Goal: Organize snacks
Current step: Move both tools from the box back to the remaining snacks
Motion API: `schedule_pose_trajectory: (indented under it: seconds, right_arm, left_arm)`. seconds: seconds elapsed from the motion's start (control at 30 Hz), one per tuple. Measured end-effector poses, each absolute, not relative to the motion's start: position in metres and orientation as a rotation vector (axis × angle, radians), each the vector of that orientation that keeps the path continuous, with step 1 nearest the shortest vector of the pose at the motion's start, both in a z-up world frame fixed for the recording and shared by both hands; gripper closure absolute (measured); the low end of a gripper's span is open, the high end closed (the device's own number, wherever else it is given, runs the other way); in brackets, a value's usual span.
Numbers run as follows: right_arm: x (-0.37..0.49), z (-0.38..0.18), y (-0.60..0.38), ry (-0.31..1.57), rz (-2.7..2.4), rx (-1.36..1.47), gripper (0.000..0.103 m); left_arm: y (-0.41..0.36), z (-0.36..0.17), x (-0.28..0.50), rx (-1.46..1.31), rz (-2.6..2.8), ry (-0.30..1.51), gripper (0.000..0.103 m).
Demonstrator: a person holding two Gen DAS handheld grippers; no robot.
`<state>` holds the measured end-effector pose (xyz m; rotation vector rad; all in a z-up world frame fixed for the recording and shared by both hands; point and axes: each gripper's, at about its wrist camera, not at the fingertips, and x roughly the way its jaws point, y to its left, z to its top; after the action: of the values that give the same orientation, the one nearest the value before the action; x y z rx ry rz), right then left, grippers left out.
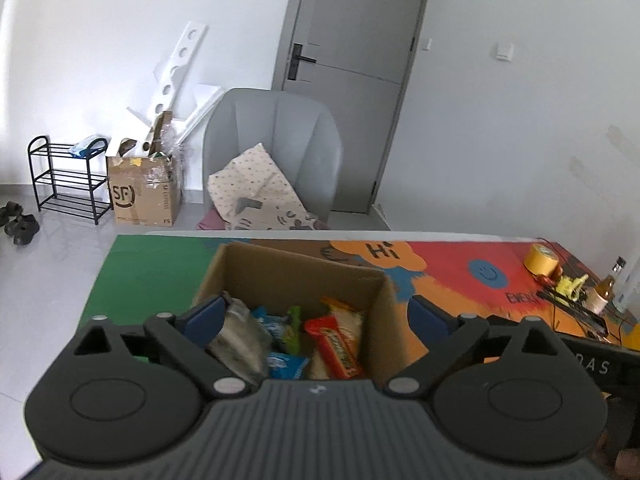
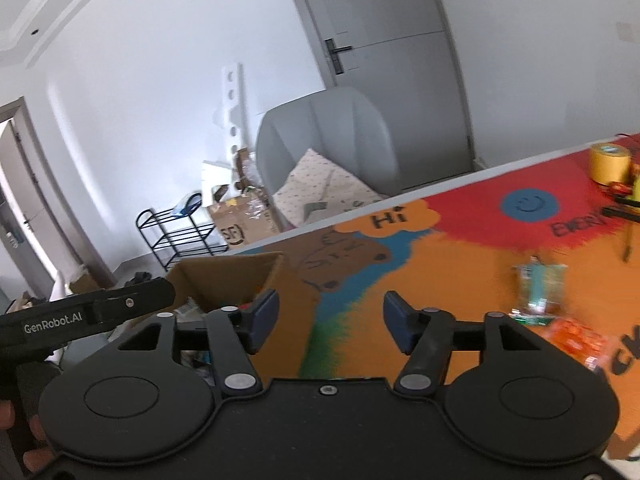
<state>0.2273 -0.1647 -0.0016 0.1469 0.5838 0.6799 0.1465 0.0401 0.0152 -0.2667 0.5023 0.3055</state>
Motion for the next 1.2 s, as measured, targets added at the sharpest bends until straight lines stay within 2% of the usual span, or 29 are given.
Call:
schedule_pose_trajectory:
  seconds: [0.03,0.2,0.3,0.43,0.9,1.2]
  right_arm:
    - [0.227,-0.002,-0.17,0.583,0.668,0.147,0.031]
    - [0.227,-0.007,-0.196,0.581,0.623,0.154,0.02]
    - [0.227,-0.01,-0.212,0.581,0.601,0.151,0.009]
    - [0.228,-0.011,-0.231,0.58,0.579,0.155,0.003]
    - [0.237,-0.021,-0.279,0.577,0.52,0.188,0.0]
    - [0.253,-0.031,-0.302,0.589,0.468,0.218,0.003]
  left_arm:
    - [0.036,0.016,0.147,-0.26,0.299,0.503,0.005]
    - [0.013,0.015,0.151,-0.236,0.266,0.504,0.0]
    - [0.0,0.016,0.153,-0.225,0.249,0.507,0.0]
    - [-0.012,0.018,0.157,-0.224,0.227,0.5,0.0]
    - [-0.053,0.017,0.179,-0.2,0.141,0.528,0.0]
    - [-0.077,0.013,0.204,-0.173,0.067,0.56,0.0]
